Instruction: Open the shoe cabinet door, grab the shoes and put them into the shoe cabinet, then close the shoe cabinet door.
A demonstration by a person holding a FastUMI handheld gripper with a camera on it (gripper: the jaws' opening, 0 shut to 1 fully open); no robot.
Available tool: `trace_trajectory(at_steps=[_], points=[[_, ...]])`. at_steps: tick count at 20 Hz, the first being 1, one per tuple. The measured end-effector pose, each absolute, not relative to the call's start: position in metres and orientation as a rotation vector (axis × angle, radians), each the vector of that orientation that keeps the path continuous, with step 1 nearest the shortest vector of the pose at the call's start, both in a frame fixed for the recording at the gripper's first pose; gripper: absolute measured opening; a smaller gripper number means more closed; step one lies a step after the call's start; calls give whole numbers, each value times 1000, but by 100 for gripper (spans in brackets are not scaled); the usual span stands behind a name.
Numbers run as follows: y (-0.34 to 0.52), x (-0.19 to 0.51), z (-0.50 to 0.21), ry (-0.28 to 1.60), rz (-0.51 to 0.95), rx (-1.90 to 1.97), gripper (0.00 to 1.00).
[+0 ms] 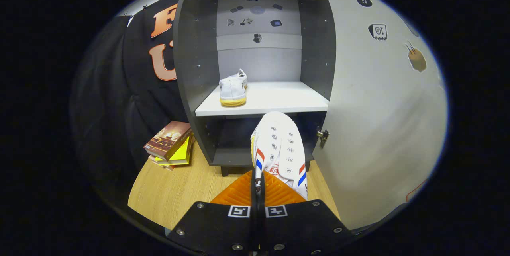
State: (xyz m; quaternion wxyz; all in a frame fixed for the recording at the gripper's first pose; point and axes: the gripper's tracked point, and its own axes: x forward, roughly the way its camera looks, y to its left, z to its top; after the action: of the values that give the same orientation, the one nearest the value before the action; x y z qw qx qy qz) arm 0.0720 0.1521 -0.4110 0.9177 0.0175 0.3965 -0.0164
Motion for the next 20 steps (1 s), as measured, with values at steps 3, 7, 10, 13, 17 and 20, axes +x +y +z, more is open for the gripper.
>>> trace_trajectory(at_steps=[3, 7, 10, 13, 17, 20], points=[[144, 98, -392, 774, -31, 14, 0], [136, 142, -376, 751, -33, 9, 0], [130, 178, -373, 739, -42, -12, 0], [127, 209, -369, 736, -43, -5, 0], [120, 252, -371, 735, -54, -13, 0], [117, 278, -378, 741, -57, -19, 0]])
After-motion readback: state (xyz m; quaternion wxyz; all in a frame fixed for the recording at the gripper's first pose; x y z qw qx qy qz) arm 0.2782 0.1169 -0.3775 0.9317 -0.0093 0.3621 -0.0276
